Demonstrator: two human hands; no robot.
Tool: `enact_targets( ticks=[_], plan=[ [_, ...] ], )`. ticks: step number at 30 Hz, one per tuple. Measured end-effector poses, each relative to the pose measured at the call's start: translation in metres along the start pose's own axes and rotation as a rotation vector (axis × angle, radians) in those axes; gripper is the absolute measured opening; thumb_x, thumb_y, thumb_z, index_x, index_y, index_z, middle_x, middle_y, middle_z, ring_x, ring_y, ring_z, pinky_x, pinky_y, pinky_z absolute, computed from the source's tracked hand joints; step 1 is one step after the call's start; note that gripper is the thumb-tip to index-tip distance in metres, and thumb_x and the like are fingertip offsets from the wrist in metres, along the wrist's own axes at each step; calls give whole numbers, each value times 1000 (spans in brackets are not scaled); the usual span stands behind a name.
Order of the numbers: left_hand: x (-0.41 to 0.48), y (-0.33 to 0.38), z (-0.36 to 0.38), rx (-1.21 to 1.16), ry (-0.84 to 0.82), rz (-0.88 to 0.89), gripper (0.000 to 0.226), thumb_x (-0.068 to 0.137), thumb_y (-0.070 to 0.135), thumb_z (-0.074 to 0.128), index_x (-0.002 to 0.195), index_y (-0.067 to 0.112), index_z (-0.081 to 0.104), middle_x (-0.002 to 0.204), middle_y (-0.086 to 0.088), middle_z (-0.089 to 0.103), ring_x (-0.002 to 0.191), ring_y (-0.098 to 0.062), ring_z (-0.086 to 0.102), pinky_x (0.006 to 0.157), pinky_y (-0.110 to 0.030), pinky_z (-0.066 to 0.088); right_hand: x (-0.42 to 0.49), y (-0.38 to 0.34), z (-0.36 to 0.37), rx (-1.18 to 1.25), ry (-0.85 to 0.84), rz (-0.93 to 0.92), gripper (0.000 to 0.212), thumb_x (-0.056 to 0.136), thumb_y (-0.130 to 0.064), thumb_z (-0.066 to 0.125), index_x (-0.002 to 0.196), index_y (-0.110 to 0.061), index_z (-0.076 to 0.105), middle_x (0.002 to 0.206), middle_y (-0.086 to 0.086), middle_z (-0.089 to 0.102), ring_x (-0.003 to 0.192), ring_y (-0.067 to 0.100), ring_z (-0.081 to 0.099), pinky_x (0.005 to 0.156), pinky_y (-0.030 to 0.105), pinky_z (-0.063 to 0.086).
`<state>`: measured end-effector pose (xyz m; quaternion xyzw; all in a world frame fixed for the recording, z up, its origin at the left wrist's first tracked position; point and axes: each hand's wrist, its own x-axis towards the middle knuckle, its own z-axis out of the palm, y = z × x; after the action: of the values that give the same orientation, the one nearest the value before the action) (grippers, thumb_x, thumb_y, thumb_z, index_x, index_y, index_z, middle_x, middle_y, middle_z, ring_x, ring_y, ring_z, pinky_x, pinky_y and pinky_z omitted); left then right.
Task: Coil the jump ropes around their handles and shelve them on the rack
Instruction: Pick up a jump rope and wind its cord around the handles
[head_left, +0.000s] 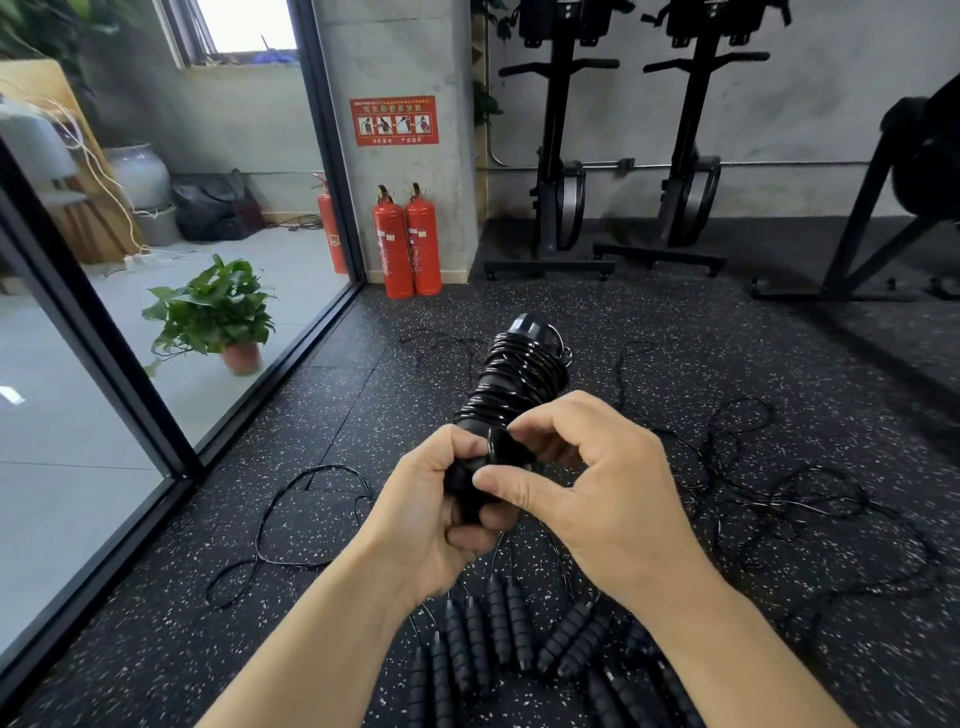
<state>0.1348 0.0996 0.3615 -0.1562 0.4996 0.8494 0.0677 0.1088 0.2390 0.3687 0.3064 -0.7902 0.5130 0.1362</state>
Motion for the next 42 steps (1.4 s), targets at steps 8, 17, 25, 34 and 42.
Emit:
enact_targets(
  ticks=[8, 17, 25, 34, 42],
  plan=[
    [-5, 2, -3, 107, -19, 67, 15, 69, 19, 47, 73, 7, 56, 54, -4, 43, 36, -12, 37, 36, -16, 9, 0, -3, 9, 157, -37, 189, 19, 67, -29, 86, 73, -21, 70, 71, -8, 68, 63, 9, 63, 64, 34, 53],
    [-6, 3, -11, 349, -24, 188, 18, 65, 26, 44, 75, 11, 47, 56, -3, 36, 36, -13, 33, 36, -13, 13, -3, -10, 11, 42, 24, 116, 21, 66, -38, 84, 71, -23, 70, 69, -13, 67, 65, 8, 64, 60, 34, 53],
    [-7, 2, -6, 189, 5, 224, 33, 66, 35, 48, 84, 9, 56, 62, -7, 45, 38, -16, 37, 41, -18, 14, -2, -19, 14, -53, 163, 94, 41, 62, -66, 66, 78, -28, 66, 74, -18, 66, 63, 3, 60, 61, 36, 52],
    [-12, 6, -11, 29, -84, 148, 21, 55, 14, 53, 63, 11, 73, 79, -13, 65, 69, -22, 61, 64, -35, 54, 2, -21, 0, -18, -22, 126, 26, 65, -37, 85, 68, -21, 64, 62, -12, 64, 52, 5, 53, 54, 30, 48],
    [-14, 3, 2, 116, -56, 160, 39, 79, 3, 43, 54, 16, 70, 66, -7, 60, 52, -14, 52, 45, -24, 46, 2, -20, -5, -49, -98, 127, 27, 65, -31, 87, 64, -19, 63, 60, -11, 64, 51, 5, 53, 53, 32, 48]
  ],
)
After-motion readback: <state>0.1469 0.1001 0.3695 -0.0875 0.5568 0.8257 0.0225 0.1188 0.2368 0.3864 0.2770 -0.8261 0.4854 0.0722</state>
